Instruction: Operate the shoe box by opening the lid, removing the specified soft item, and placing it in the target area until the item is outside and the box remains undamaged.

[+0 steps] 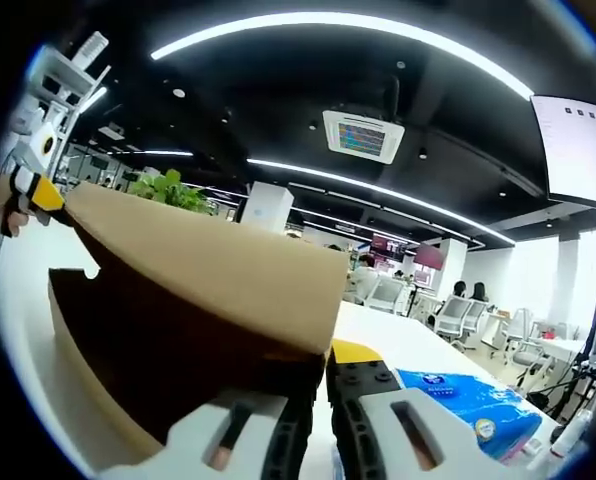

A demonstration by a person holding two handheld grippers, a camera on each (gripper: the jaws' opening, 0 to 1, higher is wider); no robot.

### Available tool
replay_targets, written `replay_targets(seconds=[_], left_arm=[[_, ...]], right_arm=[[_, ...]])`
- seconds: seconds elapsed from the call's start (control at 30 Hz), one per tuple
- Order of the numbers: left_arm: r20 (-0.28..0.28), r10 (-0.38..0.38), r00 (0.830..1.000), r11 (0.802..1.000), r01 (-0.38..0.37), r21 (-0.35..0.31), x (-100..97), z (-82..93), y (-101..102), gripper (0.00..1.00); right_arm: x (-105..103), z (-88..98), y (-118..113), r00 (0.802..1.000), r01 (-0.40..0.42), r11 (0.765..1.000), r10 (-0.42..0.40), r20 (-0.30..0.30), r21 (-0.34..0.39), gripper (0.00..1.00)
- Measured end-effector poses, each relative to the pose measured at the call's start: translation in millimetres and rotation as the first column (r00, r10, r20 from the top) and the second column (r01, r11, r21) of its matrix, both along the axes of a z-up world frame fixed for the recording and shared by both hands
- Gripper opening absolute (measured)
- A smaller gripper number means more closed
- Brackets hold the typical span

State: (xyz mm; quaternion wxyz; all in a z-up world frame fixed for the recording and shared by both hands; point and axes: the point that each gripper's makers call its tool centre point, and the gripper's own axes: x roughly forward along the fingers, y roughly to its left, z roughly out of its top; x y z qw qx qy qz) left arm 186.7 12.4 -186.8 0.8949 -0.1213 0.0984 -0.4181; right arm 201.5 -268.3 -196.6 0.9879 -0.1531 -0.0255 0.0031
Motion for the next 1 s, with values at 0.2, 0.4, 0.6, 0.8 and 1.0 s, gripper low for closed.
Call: replay_targets(seconds=[0.2,0.4,0.6,0.8,1.0], left_arm=[[0.002,-0.006,1.000,1.000,0.006,0.000,-1.8,1.3,-2,0.49],[-0.002,-0.002,1.000,1.000,0.002,0.028,-0.9,-2.1,0,0.48],[0.001,0.015,1.000,0.999,-0.015,0.033,0.3,-2.6,2,0.46],[-0.009,0.021,1.000,0.999,-0.020,0.033,-1.0,-4.3,0,0.46],[-0.014,0.031,0.999,0.999,-0.030,0.040,1.0,-6.5,1,0.45]], right_arm=[[0,-4.1,3,1.000,-0.009,1.000,0.009,-0.006,0.000,0.01],[-2,-7.3,3,1.000,-0.012,1.000,0.012,-0.016,-0.002,0.01],[-3,-9.6,9,0.996,-0.081,0.994,0.083,-0.023,0.066,0.03],[-2,-10.1,8,0.996,-0.082,0.996,0.083,-0.028,0.033,0.04],[-5,-16.6,22,0.971,-0.220,0.973,0.225,-0.077,0.069,0.17]])
